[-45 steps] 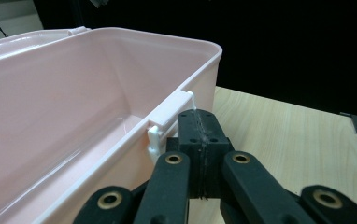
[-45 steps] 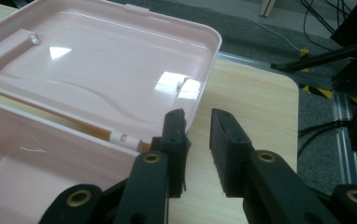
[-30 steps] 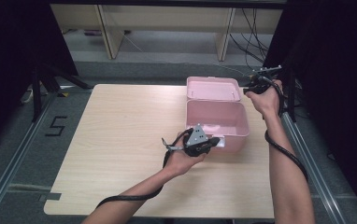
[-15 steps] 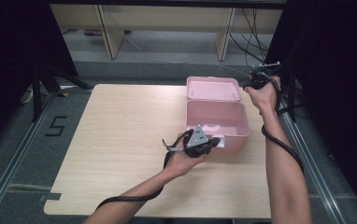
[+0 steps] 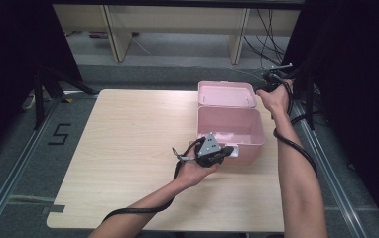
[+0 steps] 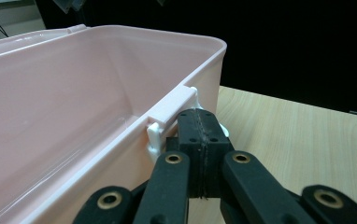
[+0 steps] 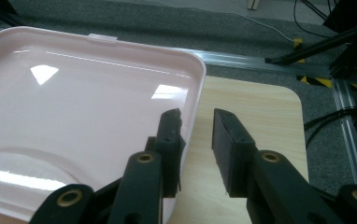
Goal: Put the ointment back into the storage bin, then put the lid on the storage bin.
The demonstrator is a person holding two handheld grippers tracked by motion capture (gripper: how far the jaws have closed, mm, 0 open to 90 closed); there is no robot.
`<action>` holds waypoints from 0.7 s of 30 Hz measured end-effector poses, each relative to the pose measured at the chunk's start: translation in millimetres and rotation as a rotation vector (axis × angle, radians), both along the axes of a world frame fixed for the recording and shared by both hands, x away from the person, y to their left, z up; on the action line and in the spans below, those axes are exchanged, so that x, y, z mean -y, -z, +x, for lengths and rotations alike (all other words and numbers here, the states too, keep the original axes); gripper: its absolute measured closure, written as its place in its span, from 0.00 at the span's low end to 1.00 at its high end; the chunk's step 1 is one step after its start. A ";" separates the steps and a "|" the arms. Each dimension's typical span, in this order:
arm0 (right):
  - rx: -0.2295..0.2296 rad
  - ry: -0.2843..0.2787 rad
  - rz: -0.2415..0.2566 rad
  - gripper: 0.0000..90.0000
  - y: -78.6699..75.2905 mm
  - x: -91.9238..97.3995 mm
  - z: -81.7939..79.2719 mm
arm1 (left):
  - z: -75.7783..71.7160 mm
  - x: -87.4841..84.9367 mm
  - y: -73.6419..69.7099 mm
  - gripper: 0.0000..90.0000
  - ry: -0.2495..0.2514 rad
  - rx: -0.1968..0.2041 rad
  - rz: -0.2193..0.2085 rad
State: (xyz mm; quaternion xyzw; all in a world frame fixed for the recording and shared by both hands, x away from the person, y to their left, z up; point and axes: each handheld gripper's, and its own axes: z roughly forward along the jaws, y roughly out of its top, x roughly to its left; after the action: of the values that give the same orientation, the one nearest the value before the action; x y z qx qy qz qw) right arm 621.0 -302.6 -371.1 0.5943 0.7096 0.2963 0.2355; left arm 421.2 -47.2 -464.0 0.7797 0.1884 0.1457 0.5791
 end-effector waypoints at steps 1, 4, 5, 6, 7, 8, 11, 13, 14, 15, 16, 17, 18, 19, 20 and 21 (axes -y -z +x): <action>0.002 -0.003 0.007 0.81 1.2 -0.7 1.0 | 0.0 0.1 0.0 0.99 -0.001 -0.002 -0.001; -0.005 0.006 0.015 0.81 3.8 -2.1 3.2 | 0.0 -0.3 0.2 0.99 0.003 0.002 0.002; -0.019 0.008 0.018 0.80 3.7 -2.5 3.8 | 0.0 -0.1 0.2 0.99 0.002 0.001 0.001; -0.016 0.006 0.012 0.80 4.9 -2.3 4.7 | 0.1 0.5 0.0 0.99 0.002 -0.002 -0.003; -0.017 0.001 0.010 0.80 5.6 -2.4 5.2 | 0.2 0.6 -0.5 0.99 -0.001 -0.006 0.001; -0.020 0.002 0.011 0.80 6.1 -2.7 5.8 | 0.6 0.7 -0.4 0.99 -0.001 -0.009 -0.004; -0.032 0.015 0.031 0.79 7.7 -4.5 5.9 | 0.4 0.3 0.0 0.99 0.004 -0.006 -0.002; -0.027 0.017 0.036 0.79 8.1 -4.8 6.6 | 0.7 0.2 0.2 0.99 0.004 -0.008 -0.007; -0.022 0.008 0.018 0.79 7.8 -3.3 7.2 | 0.5 0.2 0.3 0.99 0.003 -0.008 -0.007; -0.020 0.010 0.014 0.79 7.9 -3.1 7.6 | 0.4 0.2 0.3 0.99 0.004 -0.006 -0.005; -0.009 0.005 0.005 0.79 9.3 -2.6 8.8 | 0.3 0.1 0.5 0.99 0.003 -0.006 -0.006; -0.022 0.024 0.027 0.79 7.9 -4.0 8.7 | 0.2 0.2 0.6 0.99 0.003 -0.009 -0.008; -0.027 0.037 0.044 0.79 8.5 -5.3 9.4 | 0.2 0.2 0.6 0.99 0.003 -0.010 -0.010; -0.017 0.023 0.024 0.80 9.2 -3.8 11.2 | 0.0 0.9 0.7 0.99 0.002 -0.014 -0.019; -0.014 0.026 0.032 0.80 11.0 -4.4 12.3 | 0.1 0.9 0.6 0.99 0.000 -0.014 -0.018; -0.021 0.025 0.028 0.81 10.4 -4.5 13.6 | 0.6 0.0 0.3 0.99 0.001 -0.010 -0.006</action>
State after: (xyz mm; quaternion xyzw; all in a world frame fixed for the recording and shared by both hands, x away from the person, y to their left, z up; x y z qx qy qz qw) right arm 634.5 -298.1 -381.6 0.6096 0.7002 0.2970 0.2232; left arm 421.8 -47.2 -464.3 0.7787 0.1914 0.1412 0.5806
